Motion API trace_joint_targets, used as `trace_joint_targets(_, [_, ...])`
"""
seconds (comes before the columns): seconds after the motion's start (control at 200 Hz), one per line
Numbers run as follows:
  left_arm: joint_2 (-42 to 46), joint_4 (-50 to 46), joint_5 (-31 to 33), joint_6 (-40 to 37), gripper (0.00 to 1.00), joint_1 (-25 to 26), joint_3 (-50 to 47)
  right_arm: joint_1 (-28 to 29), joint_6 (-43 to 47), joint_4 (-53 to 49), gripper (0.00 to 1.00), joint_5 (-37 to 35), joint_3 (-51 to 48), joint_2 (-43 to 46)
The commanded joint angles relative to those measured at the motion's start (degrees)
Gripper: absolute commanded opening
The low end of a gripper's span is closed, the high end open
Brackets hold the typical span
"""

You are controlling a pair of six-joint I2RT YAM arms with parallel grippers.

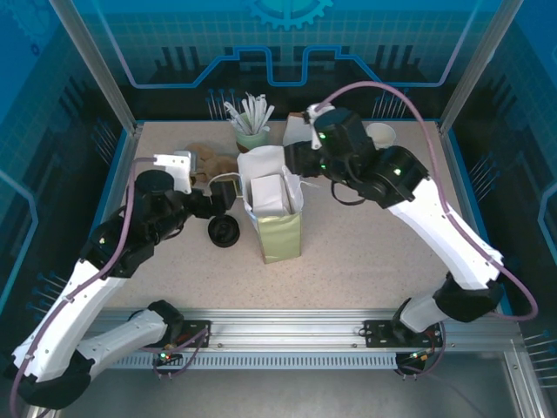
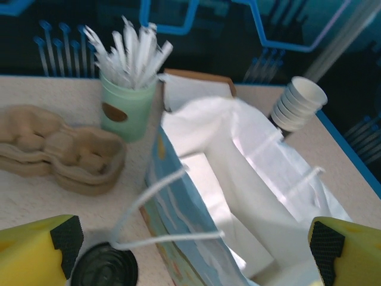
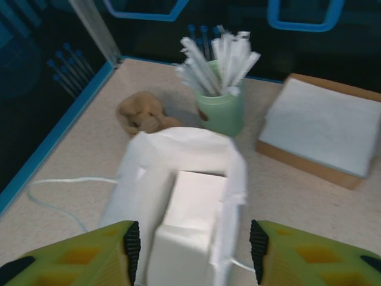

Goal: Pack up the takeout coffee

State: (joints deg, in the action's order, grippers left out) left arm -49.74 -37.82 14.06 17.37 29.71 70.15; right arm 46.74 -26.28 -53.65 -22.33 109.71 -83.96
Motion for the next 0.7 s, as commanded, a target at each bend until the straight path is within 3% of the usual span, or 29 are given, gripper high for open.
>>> trace_joint_targets(0.0, [0.8,0.2,3.8,-2.8,0.99,-5.1,2.1,-3.3,3.4,2.0,0.59,-4.8,-5.6,6.1])
trace_joint_targets(0.15, [2.3,5.3,5.4,-2.3,0.99,-14.1,-1.6,-10.4,4.8,6.1,0.72,-7.2,-19.1,15.9])
trace_joint_targets(0.335, [5.9,22.0,15.6,-5.9,0.99,-17.5,-15.4,-22.0,3.9,15.1,0.99,-10.5,-42.0,29.5])
trace_joint_targets(0.445, [8.1,33.6,17.7,-8.3,0.99,-18.7,-25.8,-28.2,6.6,21.5,1.00,-9.8,-52.8,34.4])
trace_joint_targets(0.56, [8.0,38.7,15.0,-8.1,0.99,-18.9,-31.5,-34.2,6.4,26.4,1.00,-8.8,-60.8,36.1])
trace_joint_targets(0.695, [4.7,45.1,18.8,-8.7,0.99,-19.6,-37.6,-40.0,7.4,36.6,1.00,-6.4,-70.6,35.8])
